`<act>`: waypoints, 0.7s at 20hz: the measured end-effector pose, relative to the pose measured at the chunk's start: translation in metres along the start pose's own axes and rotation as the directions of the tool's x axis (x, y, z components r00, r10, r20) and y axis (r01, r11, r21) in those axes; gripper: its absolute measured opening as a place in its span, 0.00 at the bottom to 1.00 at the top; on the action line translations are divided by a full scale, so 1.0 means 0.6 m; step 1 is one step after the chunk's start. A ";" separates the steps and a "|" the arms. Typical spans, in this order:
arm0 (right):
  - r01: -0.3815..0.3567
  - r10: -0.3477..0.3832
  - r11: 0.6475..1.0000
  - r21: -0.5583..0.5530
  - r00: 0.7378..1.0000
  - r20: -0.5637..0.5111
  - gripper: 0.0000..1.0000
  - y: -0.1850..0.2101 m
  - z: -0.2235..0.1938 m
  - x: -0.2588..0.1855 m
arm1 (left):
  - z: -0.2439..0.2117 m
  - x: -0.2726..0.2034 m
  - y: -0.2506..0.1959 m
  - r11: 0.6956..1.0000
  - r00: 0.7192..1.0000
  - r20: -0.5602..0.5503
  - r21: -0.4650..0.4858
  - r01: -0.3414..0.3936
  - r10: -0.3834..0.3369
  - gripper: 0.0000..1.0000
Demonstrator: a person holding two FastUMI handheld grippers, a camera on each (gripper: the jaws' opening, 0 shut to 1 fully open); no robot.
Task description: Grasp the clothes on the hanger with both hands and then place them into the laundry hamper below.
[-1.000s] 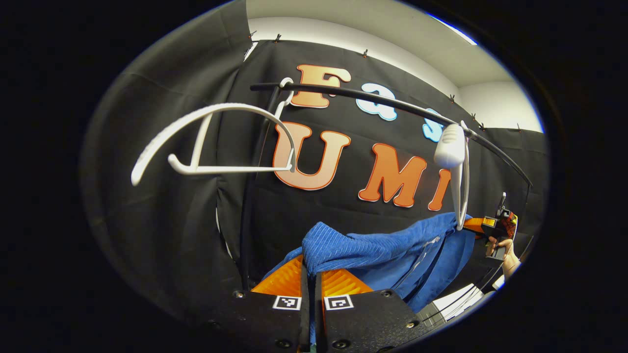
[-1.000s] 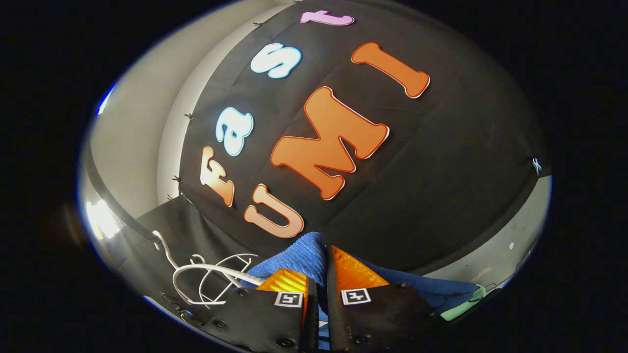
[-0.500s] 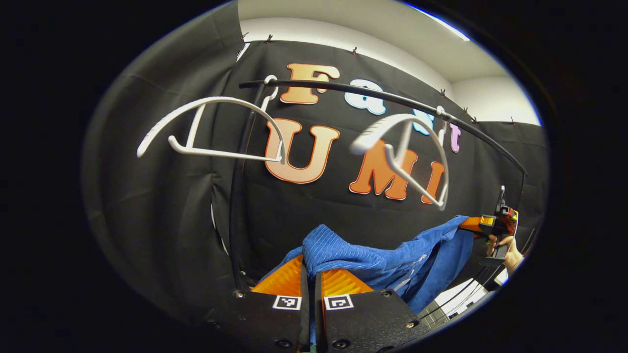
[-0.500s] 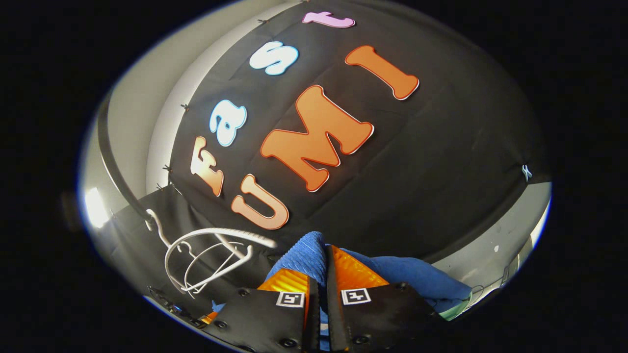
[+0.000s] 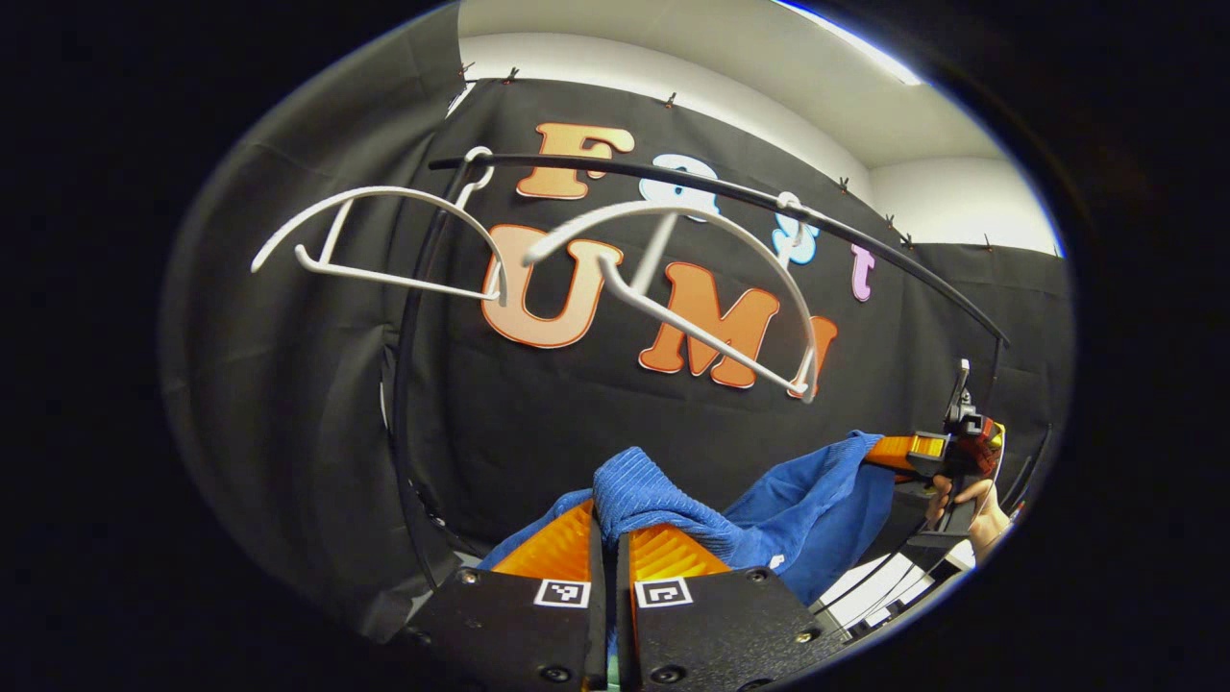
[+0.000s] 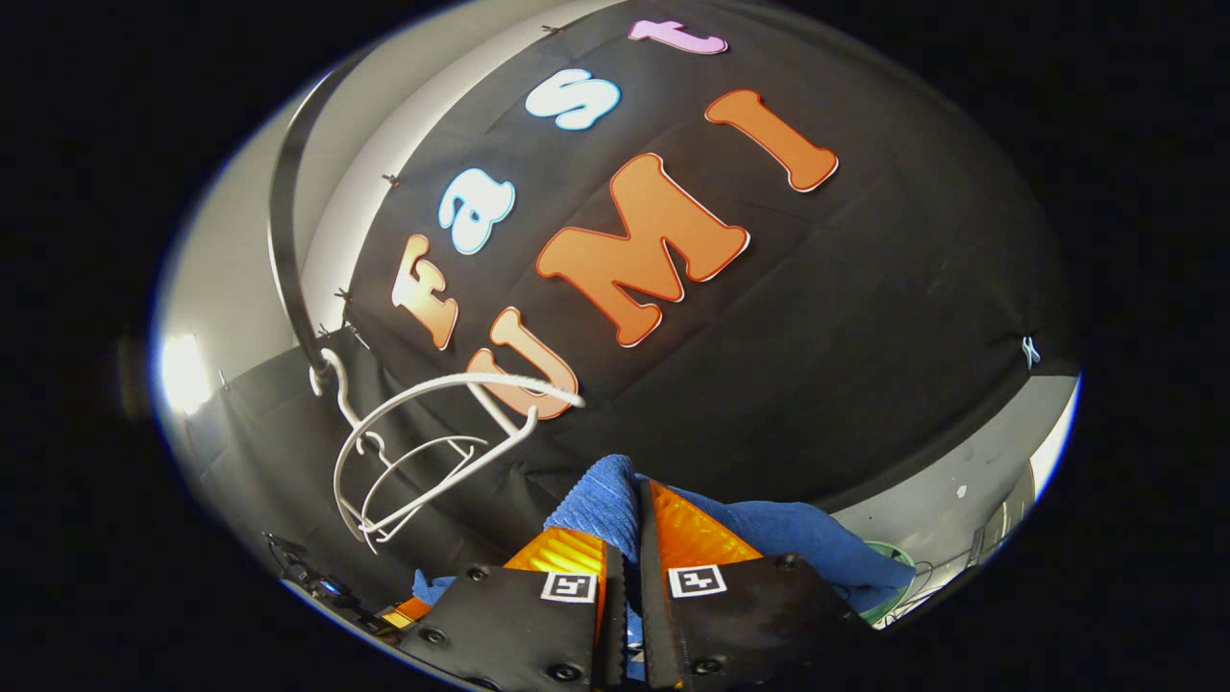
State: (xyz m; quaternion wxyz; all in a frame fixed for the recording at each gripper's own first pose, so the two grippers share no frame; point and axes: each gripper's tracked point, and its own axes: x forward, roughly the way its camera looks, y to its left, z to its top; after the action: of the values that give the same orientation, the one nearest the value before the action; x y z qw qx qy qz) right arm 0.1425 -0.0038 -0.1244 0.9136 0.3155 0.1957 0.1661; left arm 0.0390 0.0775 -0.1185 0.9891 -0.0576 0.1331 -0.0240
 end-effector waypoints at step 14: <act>0.043 -0.058 0.991 -0.127 0.991 -0.117 0.14 -0.004 -0.124 -0.038 | -0.116 0.023 -0.122 0.997 0.987 -0.141 -0.046 0.069 -0.075 0.04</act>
State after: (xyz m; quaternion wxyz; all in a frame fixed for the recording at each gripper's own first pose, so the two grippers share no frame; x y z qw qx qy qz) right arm 0.0889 0.0229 -0.1740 0.9219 0.2423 0.2476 0.1737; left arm 0.0316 -0.0034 -0.1799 0.9742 -0.0810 0.2016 -0.0608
